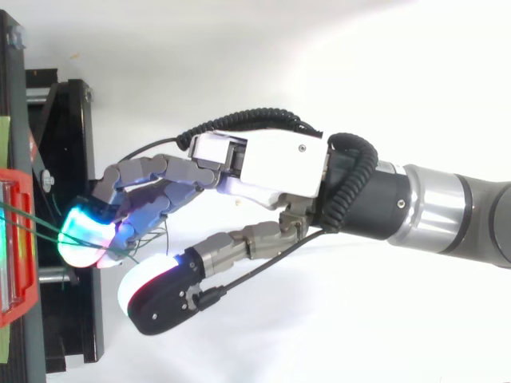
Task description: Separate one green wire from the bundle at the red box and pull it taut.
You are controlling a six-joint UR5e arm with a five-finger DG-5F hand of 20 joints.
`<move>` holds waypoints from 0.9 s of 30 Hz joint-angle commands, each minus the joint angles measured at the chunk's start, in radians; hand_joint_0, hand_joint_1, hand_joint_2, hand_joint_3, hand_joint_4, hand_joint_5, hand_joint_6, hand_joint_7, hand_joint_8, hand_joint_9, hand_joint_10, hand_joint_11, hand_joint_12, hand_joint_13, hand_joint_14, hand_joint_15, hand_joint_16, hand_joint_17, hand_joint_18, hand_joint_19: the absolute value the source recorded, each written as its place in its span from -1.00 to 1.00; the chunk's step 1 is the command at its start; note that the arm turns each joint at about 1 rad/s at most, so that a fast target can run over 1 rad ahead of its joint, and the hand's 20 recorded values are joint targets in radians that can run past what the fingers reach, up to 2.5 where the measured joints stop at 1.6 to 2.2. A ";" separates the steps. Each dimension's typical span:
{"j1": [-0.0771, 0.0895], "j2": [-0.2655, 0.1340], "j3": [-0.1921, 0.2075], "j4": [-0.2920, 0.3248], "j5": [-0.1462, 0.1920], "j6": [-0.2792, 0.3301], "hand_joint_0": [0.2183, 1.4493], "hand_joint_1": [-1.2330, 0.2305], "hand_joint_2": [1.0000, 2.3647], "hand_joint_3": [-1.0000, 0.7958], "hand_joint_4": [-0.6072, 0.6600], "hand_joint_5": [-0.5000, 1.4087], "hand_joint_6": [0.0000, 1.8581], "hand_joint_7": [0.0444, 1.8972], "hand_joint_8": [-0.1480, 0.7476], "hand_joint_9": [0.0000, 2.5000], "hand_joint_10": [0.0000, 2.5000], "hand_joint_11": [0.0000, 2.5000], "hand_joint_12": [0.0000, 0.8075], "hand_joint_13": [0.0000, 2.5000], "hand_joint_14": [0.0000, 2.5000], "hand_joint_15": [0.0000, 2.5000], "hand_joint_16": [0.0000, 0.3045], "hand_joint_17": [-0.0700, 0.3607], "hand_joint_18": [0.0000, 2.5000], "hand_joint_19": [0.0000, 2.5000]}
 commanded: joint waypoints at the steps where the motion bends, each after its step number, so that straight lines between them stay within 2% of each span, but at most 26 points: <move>1: 0.003 -0.002 0.000 -0.009 0.006 0.011 -0.41 -0.24 -1.00 -0.42 0.55 -0.58 -0.46 -0.02 -0.01 -0.33 -0.99 -0.77 -0.05 -0.57 -0.99 -0.85 -0.63 -0.08 -0.61 -0.71; 11: 0.007 0.000 0.000 -0.020 0.003 0.031 -0.38 -0.26 -0.99 -0.36 0.46 -0.56 -0.46 0.17 -0.01 -0.31 -0.99 -0.74 -0.06 -0.55 -0.99 -0.84 -0.64 -0.10 -0.58 -0.70; 13: 0.001 0.000 0.000 -0.031 0.002 0.040 -0.37 -0.26 -0.99 -0.35 0.44 -0.56 -0.46 0.21 -0.01 -0.31 -0.99 -0.74 -0.06 -0.55 -0.99 -0.83 -0.64 -0.10 -0.58 -0.70; 19: -0.005 0.003 0.000 -0.040 -0.021 0.052 -0.36 -0.28 -0.98 -0.31 0.35 -0.55 -0.46 0.34 -0.01 -0.31 -0.99 -0.74 -0.06 -0.55 -0.99 -0.83 -0.64 -0.10 -0.58 -0.69; 21: -0.005 0.003 0.002 -0.042 -0.040 0.054 -0.35 -0.28 -0.98 -0.30 0.33 -0.55 -0.46 0.37 -0.01 -0.31 -0.99 -0.73 -0.06 -0.55 -0.99 -0.83 -0.64 -0.10 -0.58 -0.69; 27: -0.006 0.014 0.002 -0.046 -0.043 0.067 -0.35 -0.29 -0.98 -0.27 0.30 -0.55 -0.46 0.47 -0.01 -0.31 -0.99 -0.72 -0.06 -0.55 -0.99 -0.83 -0.64 -0.10 -0.58 -0.70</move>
